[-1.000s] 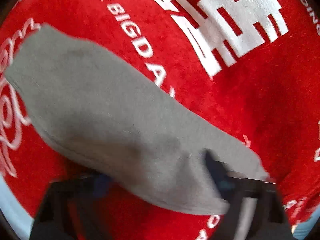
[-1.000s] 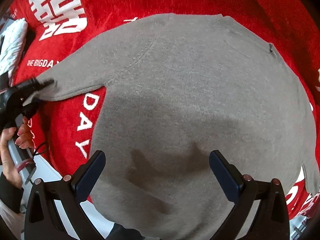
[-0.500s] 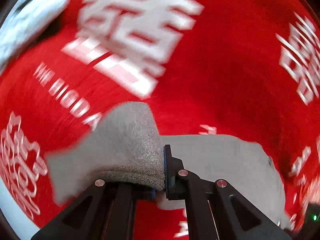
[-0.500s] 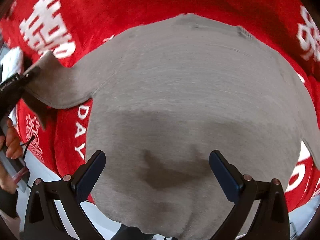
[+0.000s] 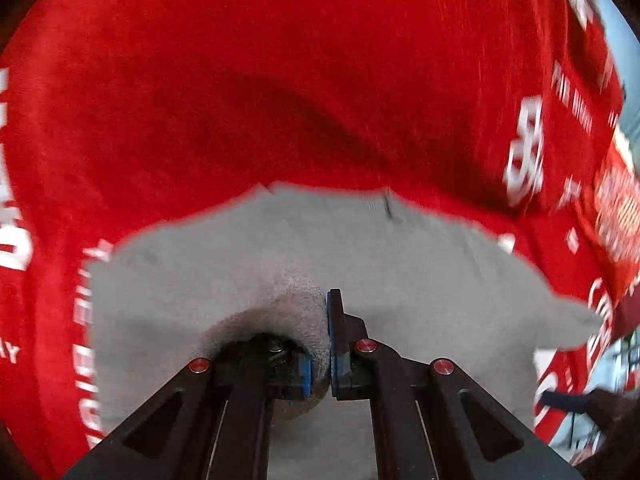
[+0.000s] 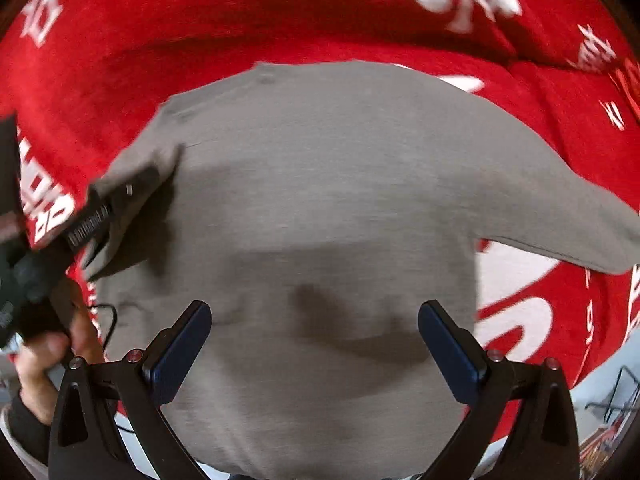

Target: Fold small clothes

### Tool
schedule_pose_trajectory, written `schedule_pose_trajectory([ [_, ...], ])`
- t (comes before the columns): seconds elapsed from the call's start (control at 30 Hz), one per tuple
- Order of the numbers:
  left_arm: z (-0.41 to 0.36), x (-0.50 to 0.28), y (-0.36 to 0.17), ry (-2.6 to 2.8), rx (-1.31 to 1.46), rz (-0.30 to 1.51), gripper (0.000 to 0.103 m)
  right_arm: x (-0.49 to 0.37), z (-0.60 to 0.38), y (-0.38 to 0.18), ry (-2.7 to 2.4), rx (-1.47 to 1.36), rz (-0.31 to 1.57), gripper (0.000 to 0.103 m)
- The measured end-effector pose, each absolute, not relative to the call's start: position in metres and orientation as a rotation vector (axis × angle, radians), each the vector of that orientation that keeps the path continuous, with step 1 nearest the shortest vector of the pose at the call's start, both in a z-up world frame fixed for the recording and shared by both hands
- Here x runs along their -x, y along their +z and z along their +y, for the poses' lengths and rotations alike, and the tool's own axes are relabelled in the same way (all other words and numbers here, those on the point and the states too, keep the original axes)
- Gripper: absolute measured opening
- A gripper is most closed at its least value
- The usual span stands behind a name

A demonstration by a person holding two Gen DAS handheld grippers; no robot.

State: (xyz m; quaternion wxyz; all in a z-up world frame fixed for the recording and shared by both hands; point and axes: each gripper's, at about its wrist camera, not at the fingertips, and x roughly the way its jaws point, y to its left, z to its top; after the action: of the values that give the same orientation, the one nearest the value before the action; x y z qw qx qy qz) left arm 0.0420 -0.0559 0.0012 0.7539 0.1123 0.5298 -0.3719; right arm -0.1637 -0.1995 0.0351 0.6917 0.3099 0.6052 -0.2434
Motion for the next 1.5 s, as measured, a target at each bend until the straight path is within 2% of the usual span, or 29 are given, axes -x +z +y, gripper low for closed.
schedule_pose_trajectory([
  [0.13, -0.066, -0.020, -0.026, -0.788, -0.368, 1.213, 0.008, 0.163, -0.206, 0.031, -0.554, -0.680, 1.363, 0.103],
  [0.17, -0.064, -0.018, -0.029, -0.781, -0.391, 1.232, 0.021, 0.159, -0.207, 0.033, -0.547, -0.668, 1.360, 0.103],
  [0.2, -0.061, -0.017, -0.030, -0.776, -0.399, 1.246, 0.047, 0.154, -0.207, 0.034, -0.539, -0.655, 1.357, 0.103],
  [0.23, -0.056, -0.016, -0.028, -0.766, -0.398, 1.245, 0.062, 0.146, -0.199, 0.035, -0.527, -0.632, 1.354, 0.103],
  [0.27, -0.047, -0.014, -0.019, -0.746, -0.394, 1.215, 0.081, 0.139, -0.194, 0.039, -0.506, -0.598, 1.347, 0.103],
  [0.37, -0.013, -0.012, 0.010, -0.702, -0.391, 1.140, 0.083, 0.106, -0.171, 0.047, -0.406, -0.463, 1.326, 0.103],
  [0.5, 0.046, -0.032, 0.027, -0.531, -0.350, 1.133, 0.083, 0.049, -0.118, 0.047, -0.244, -0.205, 1.307, 0.103],
  [0.77, 0.122, -0.065, -0.015, -0.308, -0.249, 1.287, 0.083, -0.022, -0.022, 0.005, -0.123, 0.384, 1.268, 0.101],
  [0.83, 0.122, -0.064, -0.024, -0.308, -0.255, 1.298, 0.083, -0.033, -0.014, -0.004, -0.146, 0.475, 1.254, 0.077],
  [0.87, 0.122, -0.062, -0.028, -0.312, -0.254, 1.300, 0.083, -0.037, -0.017, -0.006, -0.160, 0.465, 1.259, 0.031],
  [0.9, 0.118, -0.062, -0.030, -0.314, -0.254, 1.293, 0.083, -0.042, -0.025, -0.004, -0.174, 0.404, 1.271, 0.007],
  [0.97, 0.117, -0.060, -0.030, -0.317, -0.249, 1.277, 0.083, -0.038, -0.058, 0.008, -0.275, 0.180, 1.261, 0.007],
  [1.07, 0.115, -0.064, -0.032, -0.314, -0.240, 1.285, 0.083, -0.001, -0.137, 0.025, -0.441, -0.339, 1.182, 0.008],
  [1.2, 0.116, -0.073, -0.036, -0.326, -0.256, 1.284, 0.083, 0.063, -0.206, 0.007, -0.568, -0.833, 1.100, 0.011],
  [1.23, 0.116, -0.074, -0.036, -0.331, -0.259, 1.285, 0.083, 0.077, -0.216, 0.001, -0.585, -0.919, 1.084, 0.015],
  [1.27, 0.115, -0.075, -0.037, -0.336, -0.262, 1.285, 0.083, 0.089, -0.225, -0.006, -0.603, -0.998, 1.069, 0.025],
  [1.33, 0.114, -0.077, -0.038, -0.344, -0.275, 1.283, 0.084, 0.113, -0.240, -0.017, -0.648, -1.143, 1.019, 0.037],
  [1.43, 0.113, -0.081, -0.039, -0.343, -0.299, 1.280, 0.088, 0.142, -0.257, -0.020, -0.707, -1.320, 0.896, 0.038],
  [1.5, 0.112, -0.082, -0.040, -0.354, -0.305, 1.286, 0.088, 0.153, -0.267, -0.020, -0.735, -1.401, 0.846, 0.046],
])
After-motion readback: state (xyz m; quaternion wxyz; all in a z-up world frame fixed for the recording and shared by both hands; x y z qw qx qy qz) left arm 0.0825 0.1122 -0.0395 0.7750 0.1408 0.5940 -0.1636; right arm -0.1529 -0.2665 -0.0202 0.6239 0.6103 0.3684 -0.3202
